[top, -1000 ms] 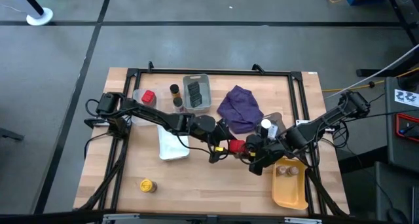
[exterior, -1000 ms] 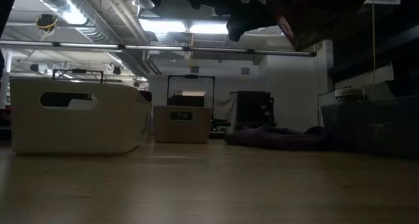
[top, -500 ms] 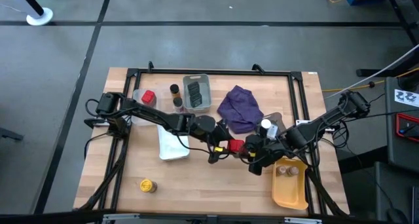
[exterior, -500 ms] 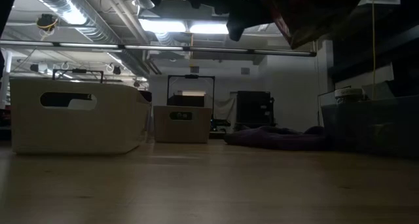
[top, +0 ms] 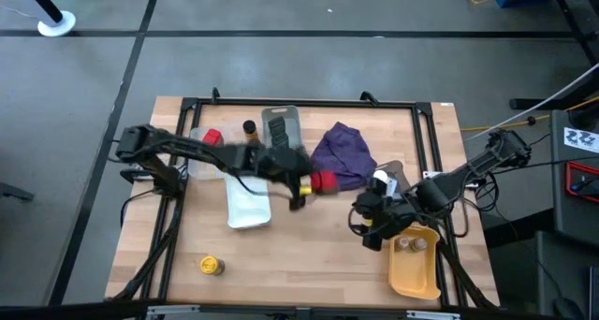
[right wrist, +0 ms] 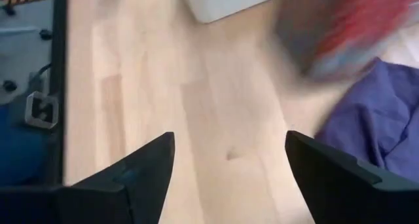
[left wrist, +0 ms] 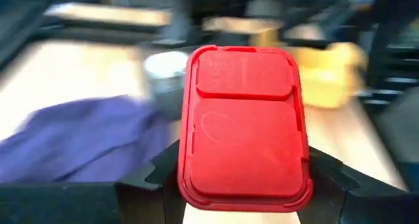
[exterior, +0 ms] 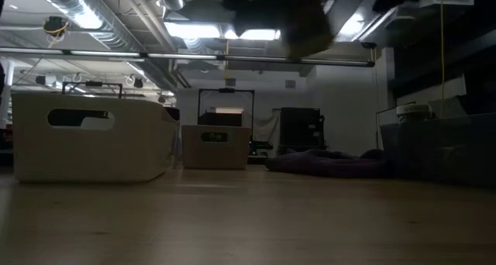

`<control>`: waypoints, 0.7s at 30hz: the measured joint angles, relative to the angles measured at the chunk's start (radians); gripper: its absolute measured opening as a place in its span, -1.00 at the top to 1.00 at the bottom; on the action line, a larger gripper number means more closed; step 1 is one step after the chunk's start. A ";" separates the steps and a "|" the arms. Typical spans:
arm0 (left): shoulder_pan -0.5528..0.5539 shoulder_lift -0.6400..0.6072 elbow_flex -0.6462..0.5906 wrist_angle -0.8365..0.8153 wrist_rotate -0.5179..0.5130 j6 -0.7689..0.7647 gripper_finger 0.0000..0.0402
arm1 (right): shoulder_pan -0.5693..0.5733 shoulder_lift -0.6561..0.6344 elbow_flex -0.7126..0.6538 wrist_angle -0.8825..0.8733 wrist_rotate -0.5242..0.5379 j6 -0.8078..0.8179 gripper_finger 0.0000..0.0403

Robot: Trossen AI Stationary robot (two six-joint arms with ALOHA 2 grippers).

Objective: Sort spices by type
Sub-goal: Put the red seasoning can into the transparent bin

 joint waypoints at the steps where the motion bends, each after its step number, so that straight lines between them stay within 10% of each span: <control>1: 0.006 -0.023 0.000 -0.049 -0.029 -0.003 0.03 | 0.001 -0.007 0.010 -0.021 0.003 0.000 -0.44; 21: 0.025 -0.432 -0.005 -1.097 -0.450 -0.434 0.03 | -0.003 -0.192 0.051 -0.073 0.171 -0.064 -0.42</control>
